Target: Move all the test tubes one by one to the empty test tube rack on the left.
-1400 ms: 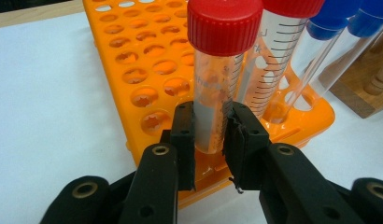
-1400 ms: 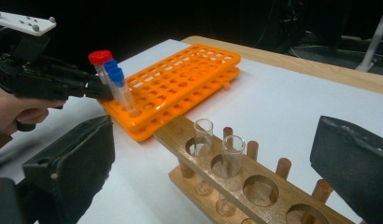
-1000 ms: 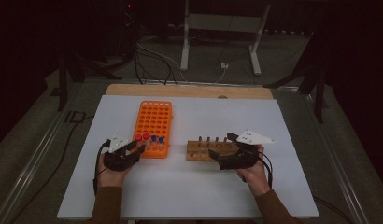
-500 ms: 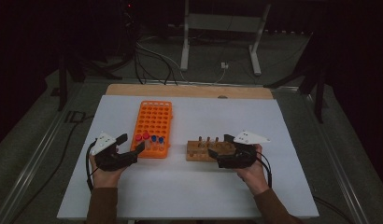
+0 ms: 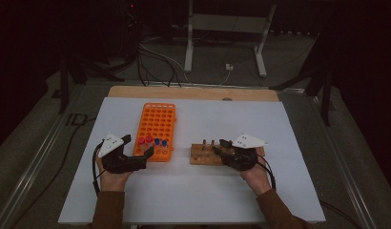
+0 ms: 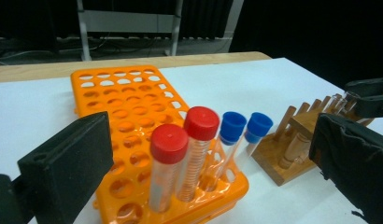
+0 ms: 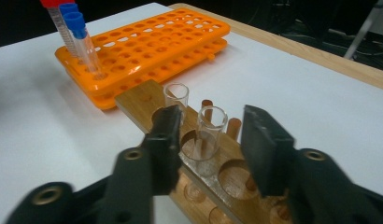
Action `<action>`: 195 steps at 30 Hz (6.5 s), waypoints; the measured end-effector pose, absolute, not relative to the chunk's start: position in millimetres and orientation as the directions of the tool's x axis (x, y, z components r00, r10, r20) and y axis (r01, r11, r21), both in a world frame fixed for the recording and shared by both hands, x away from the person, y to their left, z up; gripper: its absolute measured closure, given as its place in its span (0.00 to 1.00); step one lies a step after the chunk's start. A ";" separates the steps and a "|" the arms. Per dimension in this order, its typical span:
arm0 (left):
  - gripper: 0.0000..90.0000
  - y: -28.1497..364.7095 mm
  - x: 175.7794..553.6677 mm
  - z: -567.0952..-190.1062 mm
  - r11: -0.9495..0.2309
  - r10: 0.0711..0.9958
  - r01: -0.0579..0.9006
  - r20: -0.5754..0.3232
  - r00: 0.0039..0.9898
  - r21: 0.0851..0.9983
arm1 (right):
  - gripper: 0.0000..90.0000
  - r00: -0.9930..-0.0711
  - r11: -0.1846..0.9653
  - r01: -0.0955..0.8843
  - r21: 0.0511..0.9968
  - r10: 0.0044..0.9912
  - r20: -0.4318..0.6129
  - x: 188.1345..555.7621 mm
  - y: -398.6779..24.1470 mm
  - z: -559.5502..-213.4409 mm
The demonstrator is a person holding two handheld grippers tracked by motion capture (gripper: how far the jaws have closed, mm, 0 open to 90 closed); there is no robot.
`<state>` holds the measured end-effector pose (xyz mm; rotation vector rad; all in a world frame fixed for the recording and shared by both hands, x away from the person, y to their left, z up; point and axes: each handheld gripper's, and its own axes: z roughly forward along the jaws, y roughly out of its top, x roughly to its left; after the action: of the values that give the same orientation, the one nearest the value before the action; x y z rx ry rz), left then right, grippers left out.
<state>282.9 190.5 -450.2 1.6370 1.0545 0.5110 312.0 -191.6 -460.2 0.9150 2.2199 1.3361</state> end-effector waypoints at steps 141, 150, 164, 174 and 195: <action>0.85 86.9 264.3 -449.3 -0.289 0.616 0.301 -0.065 0.785 0.909 | 0.25 -0.803 0.242 0.300 0.923 0.586 0.107 284.1 -168.1 -415.8; 0.85 103.3 266.8 -445.2 -0.268 0.650 0.306 -0.063 0.757 0.914 | 0.16 -0.757 0.221 0.330 0.918 0.643 0.116 290.5 -183.9 -418.4; 0.85 128.8 269.2 -439.0 -0.226 0.706 0.309 -0.063 0.706 0.924 | 0.02 -0.666 0.177 0.359 0.917 0.736 0.119 298.4 -217.3 -423.1; 0.85 142.6 268.7 -433.9 -0.212 0.728 0.303 -0.056 0.683 0.929 | 0.00 -0.630 0.152 0.372 0.916 0.766 0.129 299.9 -228.2 -427.4; 0.85 190.4 267.9 -427.4 -0.154 0.816 0.318 -0.061 0.575 0.936 | 0.00 -0.609 0.130 0.365 0.922 0.782 0.131 298.3 -238.3 -426.6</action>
<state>267.9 190.4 -427.4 1.7290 0.9441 0.5774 298.3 -238.3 -426.6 1.1070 2.0304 1.4778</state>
